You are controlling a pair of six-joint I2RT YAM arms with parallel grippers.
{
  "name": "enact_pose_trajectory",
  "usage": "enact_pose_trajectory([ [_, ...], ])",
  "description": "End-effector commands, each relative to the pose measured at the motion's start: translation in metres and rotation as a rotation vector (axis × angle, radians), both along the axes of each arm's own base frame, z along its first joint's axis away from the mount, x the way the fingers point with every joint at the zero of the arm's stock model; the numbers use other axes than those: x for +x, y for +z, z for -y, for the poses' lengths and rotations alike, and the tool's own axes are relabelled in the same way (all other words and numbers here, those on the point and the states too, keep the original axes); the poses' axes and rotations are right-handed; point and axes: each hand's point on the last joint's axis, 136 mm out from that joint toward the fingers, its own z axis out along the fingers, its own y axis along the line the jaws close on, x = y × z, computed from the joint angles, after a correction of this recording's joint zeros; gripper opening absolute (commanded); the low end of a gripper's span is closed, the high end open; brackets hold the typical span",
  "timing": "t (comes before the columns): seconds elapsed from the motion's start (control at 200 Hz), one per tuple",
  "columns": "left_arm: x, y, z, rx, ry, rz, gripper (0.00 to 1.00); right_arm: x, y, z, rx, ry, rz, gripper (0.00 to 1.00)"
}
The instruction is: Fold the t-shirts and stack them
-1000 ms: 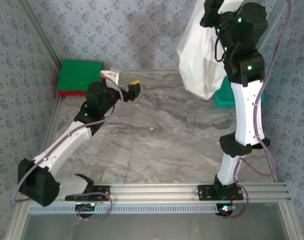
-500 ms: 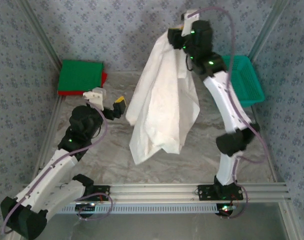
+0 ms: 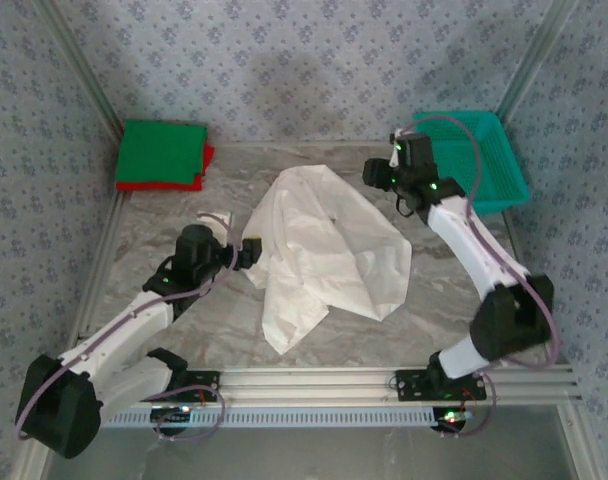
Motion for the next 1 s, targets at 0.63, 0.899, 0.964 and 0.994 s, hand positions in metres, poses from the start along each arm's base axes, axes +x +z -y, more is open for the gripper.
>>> enact_pose_trajectory([
  [0.63, 0.037, -0.032, 0.023, -0.076, 0.003, -0.001, 0.86, -0.007, -0.177, -0.111, 0.437, 0.289, -0.441, 0.61],
  [0.899, 0.034, -0.039, 0.013, -0.064, 0.038, -0.004, 0.86, -0.014, -0.197, -0.119, 0.45, 0.312, -0.497, 0.31],
  [0.964, 0.033, -0.04, 0.012, -0.063, 0.041, -0.007, 0.85, -0.013, -0.19, -0.116, 0.453, 0.302, -0.481, 0.17],
  [0.994, 0.033, -0.04, 0.011, -0.064, 0.045, -0.004, 0.85, -0.013, -0.184, -0.114, 0.453, 0.301, -0.469, 0.11],
])
